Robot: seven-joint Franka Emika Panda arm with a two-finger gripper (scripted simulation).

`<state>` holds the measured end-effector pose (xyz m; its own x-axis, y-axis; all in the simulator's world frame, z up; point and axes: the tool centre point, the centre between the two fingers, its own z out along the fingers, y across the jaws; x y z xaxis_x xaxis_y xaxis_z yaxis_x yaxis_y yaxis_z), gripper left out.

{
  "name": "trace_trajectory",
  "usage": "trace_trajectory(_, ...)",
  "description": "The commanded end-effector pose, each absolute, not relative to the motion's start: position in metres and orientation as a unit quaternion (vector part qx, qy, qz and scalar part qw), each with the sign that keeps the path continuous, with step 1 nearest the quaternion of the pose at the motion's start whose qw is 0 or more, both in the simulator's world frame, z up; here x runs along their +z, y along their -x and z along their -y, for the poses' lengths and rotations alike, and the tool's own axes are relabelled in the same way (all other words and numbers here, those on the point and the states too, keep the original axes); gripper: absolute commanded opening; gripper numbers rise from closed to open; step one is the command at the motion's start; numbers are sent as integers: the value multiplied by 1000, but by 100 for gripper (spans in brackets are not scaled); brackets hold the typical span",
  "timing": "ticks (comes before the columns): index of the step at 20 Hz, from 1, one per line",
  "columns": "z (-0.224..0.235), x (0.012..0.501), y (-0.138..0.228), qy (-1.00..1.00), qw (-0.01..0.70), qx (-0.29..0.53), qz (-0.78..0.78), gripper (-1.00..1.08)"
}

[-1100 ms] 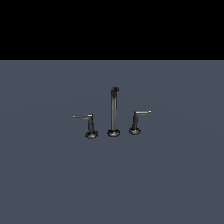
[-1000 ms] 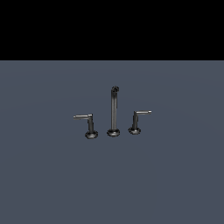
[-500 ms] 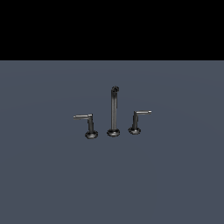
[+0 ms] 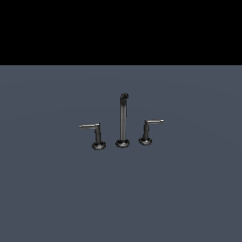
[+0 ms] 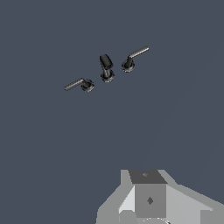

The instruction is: Turn on the faucet by rotating a designated handle.

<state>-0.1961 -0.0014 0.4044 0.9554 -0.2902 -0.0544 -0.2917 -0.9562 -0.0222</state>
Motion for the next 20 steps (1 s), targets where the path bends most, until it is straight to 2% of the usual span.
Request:
trace_trajectory(1,0,387,182,984,15,24,-176,-100)
trace_trajectory(20,21,254,68,919,10,14,-393,-100)
